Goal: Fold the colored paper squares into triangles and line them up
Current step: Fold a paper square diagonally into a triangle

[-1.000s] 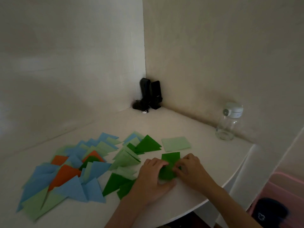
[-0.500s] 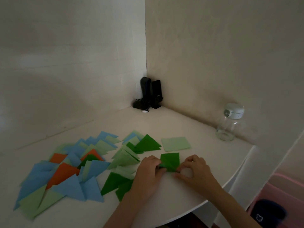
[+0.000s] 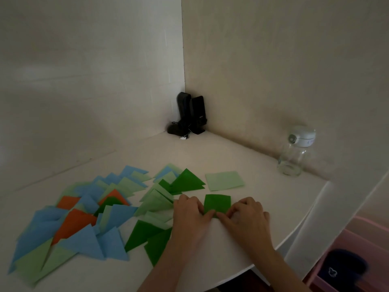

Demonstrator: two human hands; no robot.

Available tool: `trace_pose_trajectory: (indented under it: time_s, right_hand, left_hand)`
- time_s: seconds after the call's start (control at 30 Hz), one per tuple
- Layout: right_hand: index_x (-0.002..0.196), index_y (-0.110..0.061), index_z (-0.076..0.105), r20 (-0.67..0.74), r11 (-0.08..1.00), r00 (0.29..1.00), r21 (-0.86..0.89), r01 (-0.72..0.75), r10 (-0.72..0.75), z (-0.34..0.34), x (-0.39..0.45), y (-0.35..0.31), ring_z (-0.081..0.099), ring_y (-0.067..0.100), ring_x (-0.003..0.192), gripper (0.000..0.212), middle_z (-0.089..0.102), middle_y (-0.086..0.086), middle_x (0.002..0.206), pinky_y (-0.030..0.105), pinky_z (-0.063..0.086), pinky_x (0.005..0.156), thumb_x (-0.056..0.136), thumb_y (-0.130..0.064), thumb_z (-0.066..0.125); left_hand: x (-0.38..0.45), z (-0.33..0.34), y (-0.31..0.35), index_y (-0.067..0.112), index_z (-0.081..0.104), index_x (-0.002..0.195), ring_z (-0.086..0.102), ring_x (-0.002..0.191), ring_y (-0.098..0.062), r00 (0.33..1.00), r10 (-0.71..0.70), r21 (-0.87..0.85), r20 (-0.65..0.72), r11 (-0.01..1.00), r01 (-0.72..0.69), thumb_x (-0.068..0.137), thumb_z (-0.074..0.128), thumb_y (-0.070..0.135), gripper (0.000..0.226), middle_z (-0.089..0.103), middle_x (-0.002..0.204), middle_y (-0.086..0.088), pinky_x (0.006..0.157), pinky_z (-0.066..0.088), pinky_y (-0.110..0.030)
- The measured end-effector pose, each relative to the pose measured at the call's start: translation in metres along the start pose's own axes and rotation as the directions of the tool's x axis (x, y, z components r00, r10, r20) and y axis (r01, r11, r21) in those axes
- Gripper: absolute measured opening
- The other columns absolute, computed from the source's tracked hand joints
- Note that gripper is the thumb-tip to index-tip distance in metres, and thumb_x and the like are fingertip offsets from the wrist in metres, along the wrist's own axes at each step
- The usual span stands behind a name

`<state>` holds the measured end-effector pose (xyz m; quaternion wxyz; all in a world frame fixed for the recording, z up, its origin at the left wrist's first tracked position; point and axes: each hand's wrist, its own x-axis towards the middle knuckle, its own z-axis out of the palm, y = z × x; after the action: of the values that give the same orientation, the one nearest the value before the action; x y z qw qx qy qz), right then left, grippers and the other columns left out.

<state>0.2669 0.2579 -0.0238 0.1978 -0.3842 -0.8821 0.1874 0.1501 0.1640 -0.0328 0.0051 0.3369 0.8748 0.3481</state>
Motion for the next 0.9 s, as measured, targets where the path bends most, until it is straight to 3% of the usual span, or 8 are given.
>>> trace_pose_trajectory:
  time_s: [0.2,0.37,0.47,0.6,0.67,0.73,0.83,0.9]
  right_hand:
    - [0.088,-0.035,0.045,0.052,0.993,0.999,0.12,-0.01,0.004,-0.004,0.007,0.006,0.044,0.01,0.096,0.028,0.047,-0.015,0.094,0.028,0.025,0.078,0.076,-0.047,0.068]
    - [0.091,-0.04,0.048,0.124,0.985,0.992,0.172,-0.01,-0.012,-0.009,0.008,0.008,0.049,0.011,0.101,0.026,0.053,-0.018,0.099,0.029,0.027,0.08,0.076,-0.038,0.069]
    - [0.09,-0.046,0.052,0.188,0.967,0.982,0.251,-0.045,-0.003,-0.016,0.015,0.002,0.051,0.005,0.095,0.021,0.056,-0.024,0.097,0.032,0.035,0.089,0.077,-0.042,0.069]
    - [0.079,-0.046,0.057,0.19,0.956,0.982,0.289,-0.047,-0.009,-0.02,0.025,-0.007,0.058,0.001,0.079,0.01,0.06,-0.024,0.081,0.039,0.047,0.092,0.082,-0.04,0.065]
    - [0.079,-0.044,0.061,0.191,0.963,0.981,0.268,-0.022,-0.031,-0.018,0.025,-0.007,0.061,0.003,0.078,0.01,0.064,-0.019,0.081,0.036,0.051,0.087,0.081,-0.037,0.068]
    - [0.078,-0.042,0.062,0.183,0.966,0.983,0.257,-0.026,-0.022,-0.019,0.022,-0.005,0.062,0.005,0.077,0.012,0.065,-0.014,0.08,0.033,0.053,0.083,0.078,-0.034,0.071]
    - [0.074,-0.035,0.063,0.133,0.963,0.991,0.266,-0.038,0.003,-0.023,0.013,-0.002,0.064,0.005,0.069,0.01,0.067,-0.011,0.072,0.03,0.056,0.074,0.075,-0.03,0.071]
    - [0.072,-0.029,0.063,0.12,0.96,0.993,0.274,-0.054,0.022,-0.025,0.008,-0.001,0.063,0.003,0.06,0.007,0.065,-0.011,0.066,0.026,0.056,0.066,0.077,-0.027,0.069]
  left_hand:
    - [0.005,-0.009,-0.005,0.026,0.047,0.077,0.048,0.08,-0.013,0.999,-0.013,-0.087,0.046,0.996,0.017,0.075,0.075,0.027,0.028,0.051,0.084,0.004,0.067,0.036,-0.019]
    - [0.002,-0.016,-0.002,0.026,0.065,0.08,0.045,0.07,0.001,0.994,0.072,-0.099,0.077,0.993,-0.064,0.08,0.071,0.016,0.011,0.055,0.086,0.003,0.061,0.034,-0.006]
    - [0.003,-0.021,0.002,0.023,0.073,0.09,0.048,0.073,0.0,0.984,0.113,-0.058,0.14,0.993,-0.106,0.086,0.063,0.009,0.018,0.055,0.088,0.007,0.065,0.033,-0.001]
    - [0.002,-0.026,0.002,0.021,0.072,0.094,0.057,0.093,-0.016,0.976,0.152,0.04,0.158,0.986,-0.16,0.086,0.054,-0.001,0.029,0.061,0.1,-0.001,0.073,0.036,-0.014]
    - [-0.002,-0.026,0.006,0.018,0.07,0.1,0.053,0.097,-0.017,0.967,0.181,0.082,0.179,0.977,-0.198,0.089,0.054,0.005,0.023,0.058,0.104,-0.003,0.077,0.037,-0.017]
    - [-0.011,-0.022,0.01,0.016,0.067,0.103,0.047,0.094,-0.013,0.957,0.212,0.13,0.2,0.962,-0.24,0.093,0.055,0.028,0.02,0.053,0.101,0.0,0.079,0.036,-0.019]
    - [-0.025,-0.014,0.017,0.016,0.062,0.097,0.04,0.091,-0.014,0.955,0.231,0.239,0.185,0.932,-0.272,0.083,0.045,0.065,0.054,0.046,0.096,0.003,0.081,0.039,-0.027]
    - [-0.031,-0.01,0.02,0.019,0.06,0.097,0.041,0.09,-0.015,0.951,0.259,0.297,0.166,0.907,-0.299,0.073,0.035,0.078,0.068,0.047,0.096,0.003,0.08,0.039,-0.029]
